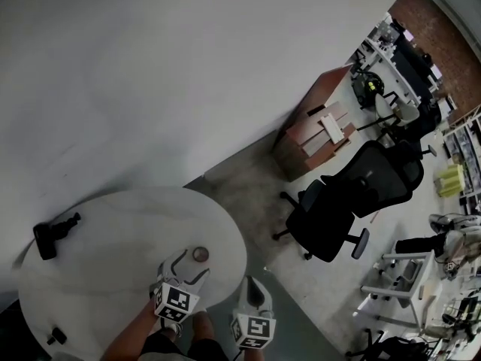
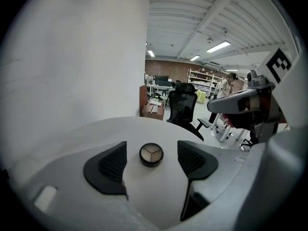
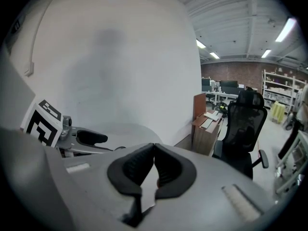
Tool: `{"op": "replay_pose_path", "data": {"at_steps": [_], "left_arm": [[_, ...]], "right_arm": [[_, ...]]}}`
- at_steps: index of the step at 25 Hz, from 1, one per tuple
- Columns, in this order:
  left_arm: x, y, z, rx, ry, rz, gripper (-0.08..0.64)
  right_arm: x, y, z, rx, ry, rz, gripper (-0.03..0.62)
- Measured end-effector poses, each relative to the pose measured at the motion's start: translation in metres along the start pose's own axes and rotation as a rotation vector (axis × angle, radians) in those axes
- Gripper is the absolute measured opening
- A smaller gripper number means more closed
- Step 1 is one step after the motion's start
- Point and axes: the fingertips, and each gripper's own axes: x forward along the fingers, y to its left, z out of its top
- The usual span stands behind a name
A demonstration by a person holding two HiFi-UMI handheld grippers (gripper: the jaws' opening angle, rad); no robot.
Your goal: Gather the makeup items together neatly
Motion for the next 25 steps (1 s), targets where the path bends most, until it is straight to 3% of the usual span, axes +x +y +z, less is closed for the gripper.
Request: {"op": "replay_pose_path", "data": {"at_steps": [11,16,25], "left_arm": [[0.029,0.001,-0.02,-0.021,0.063,0.02,0.322],[0.035,0.004,-0.021,-0.015,0.076,0.049,0.218],[0.034,0.005,-0.02,-0.029,0.067,0.069,0.216]], "right_arm": [[0.021,-0.015,-0.018,0.017,0.053,0.006,0.005],[0.026,-0.022,-0.02,0.023,0.058,0.009,0.005],[0.025,-0.022,-0.021,0.019,0.06,0.018,0.005]]}}
